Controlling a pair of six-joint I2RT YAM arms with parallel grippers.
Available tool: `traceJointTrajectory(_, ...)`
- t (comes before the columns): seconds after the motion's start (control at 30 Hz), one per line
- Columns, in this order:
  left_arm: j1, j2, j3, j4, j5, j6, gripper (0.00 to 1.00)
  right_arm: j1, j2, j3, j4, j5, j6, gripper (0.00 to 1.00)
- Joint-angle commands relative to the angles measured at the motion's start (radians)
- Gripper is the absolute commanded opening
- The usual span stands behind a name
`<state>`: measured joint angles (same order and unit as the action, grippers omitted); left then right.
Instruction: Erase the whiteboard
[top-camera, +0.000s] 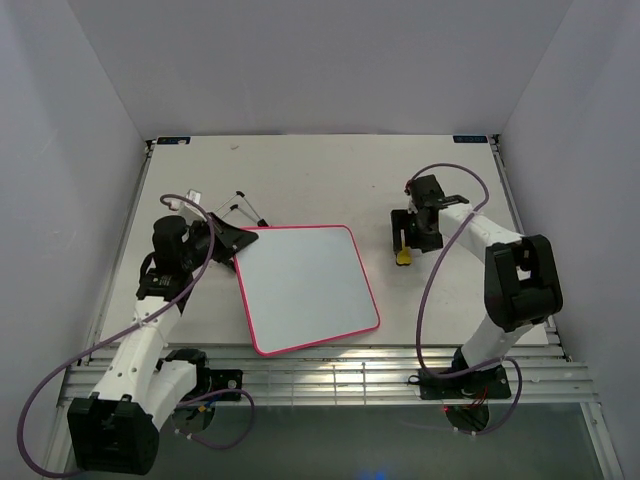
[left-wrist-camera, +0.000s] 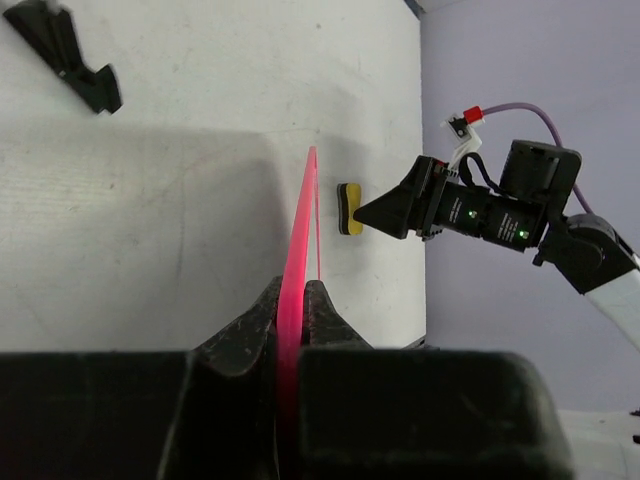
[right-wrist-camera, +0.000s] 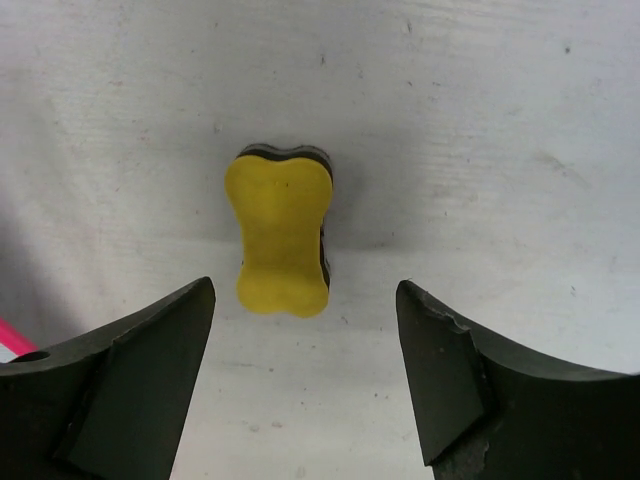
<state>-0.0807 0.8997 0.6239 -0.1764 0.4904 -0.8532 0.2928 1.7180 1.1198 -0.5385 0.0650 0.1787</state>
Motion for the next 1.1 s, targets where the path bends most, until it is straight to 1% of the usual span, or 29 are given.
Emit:
traceJointTrajectory(0.0, 0.001, -0.053, 0.048, 0.138, 0.040, 0.138, 0.00, -0.001, -0.115, -0.027, -0.035, 0.009, 0.005, 0.79)
traceJointTrajectory(0.2, 0.001, -0.039, 0.089, 0.207, 0.099, 0.141, 0.00, -0.001, -0.303, -0.090, -0.090, 0.039, 0.007, 0.81)
traceJointTrajectory(0.37, 0.001, -0.001, 0.186, 0.183, 0.115, 0.186, 0.00, -0.001, -0.429, -0.123, -0.092, -0.019, 0.021, 0.83)
traceJointTrajectory(0.43, 0.001, 0.001, 0.203, 0.196, 0.106, 0.194, 0.00, -0.001, -0.483, -0.136, -0.071, -0.047, 0.024, 0.84)
traceJointTrajectory(0.5, 0.001, -0.004, 0.217, 0.245, 0.094, 0.186, 0.00, -0.001, -0.514, -0.141, -0.060, -0.054, 0.025, 0.84)
traceJointTrajectory(0.73, 0.001, 0.025, 0.286, 0.366, 0.063, 0.174, 0.00, -0.001, -0.540, -0.166, -0.020, -0.117, 0.016, 0.89)
traceJointTrajectory(0.77, 0.001, 0.039, 0.289, 0.415, 0.069, 0.172, 0.00, -0.001, -0.543, -0.170, -0.014, -0.122, 0.015, 0.91)
traceJointTrajectory(0.83, 0.002, 0.057, 0.304, 0.458, 0.076, 0.181, 0.00, -0.001, -0.549, -0.175, -0.005, -0.139, 0.013, 0.91)
traceJointTrajectory(0.93, 0.001, 0.093, 0.313, 0.554, 0.074, 0.193, 0.00, -0.003, -0.558, -0.179, 0.000, -0.160, 0.008, 0.97)
traceJointTrajectory(0.97, 0.001, 0.102, 0.315, 0.581, 0.076, 0.206, 0.00, -0.001, -0.561, -0.183, 0.003, -0.163, 0.007, 0.95)
traceJointTrajectory(1.0, 0.001, 0.122, 0.318, 0.622, 0.064, 0.218, 0.00, -0.001, -0.570, -0.184, 0.008, -0.171, 0.005, 0.90)
traceJointTrajectory(1.07, 0.001, 0.146, 0.345, 0.644, 0.054, 0.270, 0.00, -0.001, -0.578, -0.190, 0.011, -0.183, 0.005, 0.90)
